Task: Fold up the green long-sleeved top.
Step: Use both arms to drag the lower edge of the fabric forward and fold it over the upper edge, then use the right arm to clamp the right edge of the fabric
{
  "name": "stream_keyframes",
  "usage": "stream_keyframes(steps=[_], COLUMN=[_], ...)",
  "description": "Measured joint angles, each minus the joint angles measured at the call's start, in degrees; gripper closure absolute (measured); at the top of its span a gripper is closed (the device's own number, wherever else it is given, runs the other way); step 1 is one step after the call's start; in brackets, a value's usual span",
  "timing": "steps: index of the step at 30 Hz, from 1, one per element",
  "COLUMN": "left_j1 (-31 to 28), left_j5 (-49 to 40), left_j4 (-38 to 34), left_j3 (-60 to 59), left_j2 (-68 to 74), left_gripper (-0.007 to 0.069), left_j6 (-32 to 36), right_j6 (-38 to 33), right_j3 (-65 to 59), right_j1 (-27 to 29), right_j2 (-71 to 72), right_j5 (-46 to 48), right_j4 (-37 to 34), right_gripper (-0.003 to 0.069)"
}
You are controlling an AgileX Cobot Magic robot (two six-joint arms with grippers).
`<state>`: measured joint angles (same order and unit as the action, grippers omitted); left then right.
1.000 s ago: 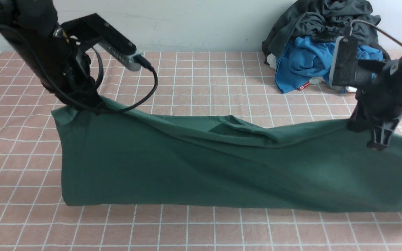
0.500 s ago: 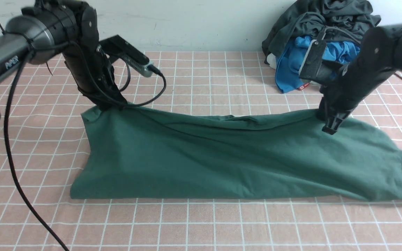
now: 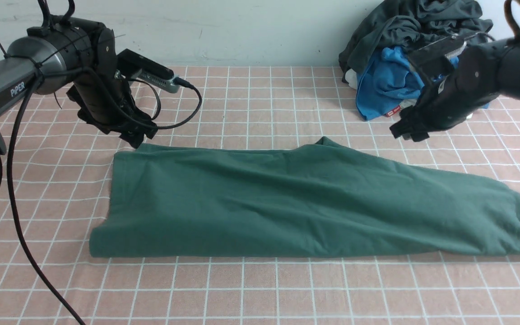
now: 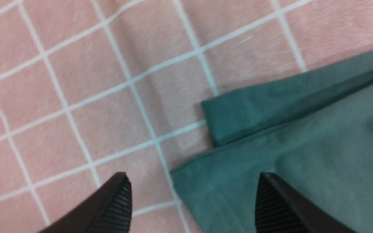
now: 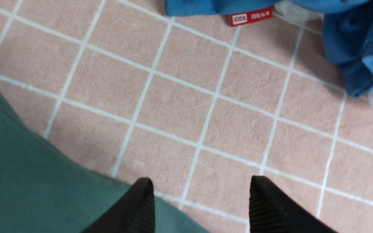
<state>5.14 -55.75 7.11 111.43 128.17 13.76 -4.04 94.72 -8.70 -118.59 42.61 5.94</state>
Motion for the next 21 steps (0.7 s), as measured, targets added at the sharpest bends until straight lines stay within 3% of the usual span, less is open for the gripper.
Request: stream_keyframes(steps=[3, 7, 9, 10, 14, 17, 21], left_j1=[0.00, 0.73, 1.98, 2.12, 5.32, 6.69, 7.17], left_j5=[-4.18, -10.64, -13.48, -13.61, -13.73, -13.68, -13.62], left_j4=[-0.58, -4.99, -7.79, -7.79, -13.05, -14.97, -15.47], left_j3=[2.62, 4.52, 4.49, 4.49, -0.13, -6.78, -16.70], left_j2=[0.00, -0.38, -0.45, -0.45, -2.41, -4.20, -6.01], left_gripper=[0.0166, 0.0263, 0.0361, 0.0370, 0.0572, 0.0619, 0.0628], left_j6=[-1.53, -1.67, 0.24, 0.24, 3.55, 5.01, 5.79], right_j6=[0.57, -4.73, -6.94, -7.00, -7.02, -6.88, -6.83], right_j3=[1.64, 1.73, 1.73, 1.73, 1.73, 0.97, -4.68], right_j1=[-1.54, -5.23, -6.62, -6.69, -5.44, -3.09, 0.62], right_j2=[0.66, 0.38, 0.11, 0.11, 1.00, 3.32, 8.28], right_j5=[6.44, 12.68, 15.09, 15.31, 21.38, 25.78, 26.40], right_j4=[-1.60, -6.64, -8.57, -8.67, -8.50, -8.42, -9.64], right_gripper=[0.0279, 0.0301, 0.0319, 0.0319, 0.0368, 0.0403, 0.0442])
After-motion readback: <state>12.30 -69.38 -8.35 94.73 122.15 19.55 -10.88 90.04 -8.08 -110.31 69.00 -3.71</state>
